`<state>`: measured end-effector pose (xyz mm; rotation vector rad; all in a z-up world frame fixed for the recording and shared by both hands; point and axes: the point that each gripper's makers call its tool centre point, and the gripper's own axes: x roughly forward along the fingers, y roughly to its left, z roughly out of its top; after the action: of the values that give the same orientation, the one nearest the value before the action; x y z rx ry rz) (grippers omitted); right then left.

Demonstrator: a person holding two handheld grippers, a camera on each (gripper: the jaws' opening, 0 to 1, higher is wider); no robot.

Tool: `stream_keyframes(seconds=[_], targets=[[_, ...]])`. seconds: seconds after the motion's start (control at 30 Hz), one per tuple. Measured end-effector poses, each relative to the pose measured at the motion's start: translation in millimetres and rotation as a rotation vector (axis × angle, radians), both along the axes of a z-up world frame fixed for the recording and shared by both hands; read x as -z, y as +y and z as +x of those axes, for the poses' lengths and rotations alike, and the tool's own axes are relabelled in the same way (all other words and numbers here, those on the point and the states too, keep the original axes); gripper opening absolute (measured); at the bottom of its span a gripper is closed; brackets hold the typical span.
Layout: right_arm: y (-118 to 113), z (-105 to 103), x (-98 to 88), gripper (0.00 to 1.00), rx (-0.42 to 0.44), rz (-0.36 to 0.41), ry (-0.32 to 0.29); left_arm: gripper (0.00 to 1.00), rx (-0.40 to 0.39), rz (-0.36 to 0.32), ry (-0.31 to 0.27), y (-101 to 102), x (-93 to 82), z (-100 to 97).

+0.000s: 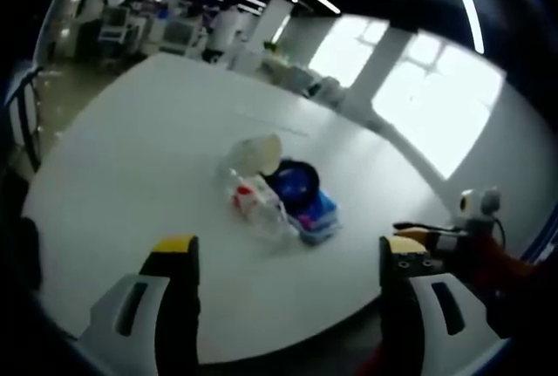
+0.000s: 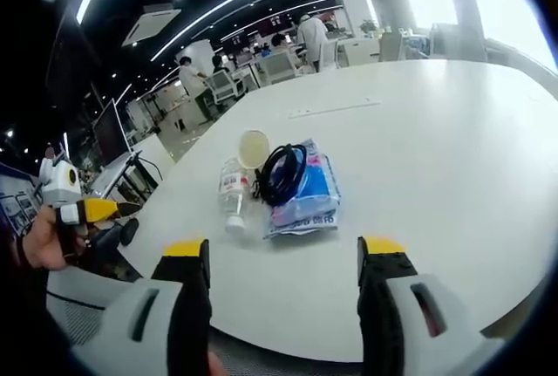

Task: Arrange the tabletop items into an orderly group along one side of the table until the central work area is clear of visible clutter.

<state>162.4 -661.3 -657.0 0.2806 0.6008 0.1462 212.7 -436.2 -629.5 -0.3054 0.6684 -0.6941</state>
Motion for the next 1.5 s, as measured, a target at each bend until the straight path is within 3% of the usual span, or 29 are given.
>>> stream_keyframes(seconds=[0.7, 1.1, 1.5], targets=[[4, -2, 4.6, 0.65, -0.013, 0.003, 0.023, 0.81, 0.002, -0.013, 0.013, 0, 0.9, -1.3], [11, -4, 9.4, 0.63, -0.042, 0.001, 0.044, 0.81, -0.044, -0.031, 0.005, 7, -2.3, 4.6], [9, -2, 6.8, 0.61, -0.046, -0.017, 0.035, 0.79, 0.007, -0.024, 0.019, -4, 1.4, 1.6]])
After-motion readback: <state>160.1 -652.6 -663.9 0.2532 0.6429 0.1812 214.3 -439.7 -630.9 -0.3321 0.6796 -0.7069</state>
